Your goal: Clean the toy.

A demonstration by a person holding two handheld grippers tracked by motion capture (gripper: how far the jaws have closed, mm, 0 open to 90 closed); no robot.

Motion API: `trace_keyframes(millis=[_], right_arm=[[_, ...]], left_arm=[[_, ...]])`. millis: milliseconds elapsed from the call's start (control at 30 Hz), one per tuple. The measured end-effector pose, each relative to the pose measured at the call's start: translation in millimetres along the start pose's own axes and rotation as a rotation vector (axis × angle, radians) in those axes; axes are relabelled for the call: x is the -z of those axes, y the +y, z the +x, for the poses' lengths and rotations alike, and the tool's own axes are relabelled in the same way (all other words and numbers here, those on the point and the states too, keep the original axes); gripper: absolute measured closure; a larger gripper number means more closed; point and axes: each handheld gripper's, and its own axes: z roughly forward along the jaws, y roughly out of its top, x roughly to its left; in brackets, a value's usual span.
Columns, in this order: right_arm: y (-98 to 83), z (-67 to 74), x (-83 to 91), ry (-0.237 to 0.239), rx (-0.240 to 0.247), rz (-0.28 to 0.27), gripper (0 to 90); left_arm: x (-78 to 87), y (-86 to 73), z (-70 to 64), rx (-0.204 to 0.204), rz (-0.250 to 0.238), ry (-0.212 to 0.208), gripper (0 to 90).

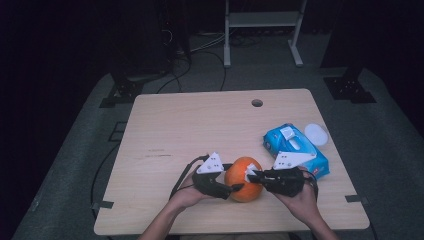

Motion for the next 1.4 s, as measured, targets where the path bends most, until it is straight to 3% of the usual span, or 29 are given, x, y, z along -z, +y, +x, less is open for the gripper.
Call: trace_keyframes(millis=[67,167,333,433,600,700,867,1000,1100,1200,1267,1300,1333,1400], right_arm=[[4.7,6.7,-0.7,0.033,0.026,-0.021,81.4],[7.9,12.7,-2.4,0.02,0.057,-0.005,81.4],[7.0,6.4,3.7,-0.052,0.068,0.021,81.4],[3.7,1.7,5.7,-0.052,0.037,0.02,81.4],[13.1,19.6,-3.5,-0.013,0.094,0.027,81.4],[16.0,24.4,-4.8,-0.029,0.12,0.033,81.5],[13.6,13.9,2.6,-0.049,0.088,0.014,81.5],[1.3,-4.8,7.5,-0.064,0.014,0.028,81.4],[-1.7,-7.7,6.3,-0.057,-0.007,0.03,81.4],[-1.4,-3.1,-0.2,-0.049,0.001,0.036,81.4],[0.4,1.6,-5.3,-0.032,0.014,0.031,81.4],[1.8,5.1,-8.3,-0.009,0.016,0.025,81.4],[2.9,8.9,-10.4,-0.002,0.031,0.032,81.4],[4.0,13.6,-11.7,-0.018,0.061,0.049,81.4]], left_arm=[[-1.4,1.5,-4.7,-0.03,0.006,0.001,30.5],[-3.1,3.3,-8.7,-0.059,0.02,0.021,30.7],[-0.1,-0.9,1.5,-0.003,0.0,0.024,31.4],[-1.0,-1.1,2.2,0.012,-0.004,0.029,31.0],[-8.1,5.2,-14.5,-0.07,0.011,0.042,30.2],[-9.6,7.2,-20.4,-0.115,0.024,0.052,31.3],[-5.3,2.3,-11.2,-0.084,0.016,0.037,31.9],[-0.4,-3.1,-0.5,-0.05,0.021,0.033,31.5],[3.2,-4.7,5.6,-0.02,0.035,0.026,30.3],[5.8,0.5,6.3,0.011,0.046,-0.01,22.0],[6.2,3.7,4.7,0.029,0.029,-0.009,17.0],[5.7,3.9,4.0,0.019,0.041,-0.003,17.1],[6.0,2.4,3.6,-0.007,0.053,0.003,22.8],[7.4,-1.7,6.5,-0.003,0.045,0.004,25.0]])
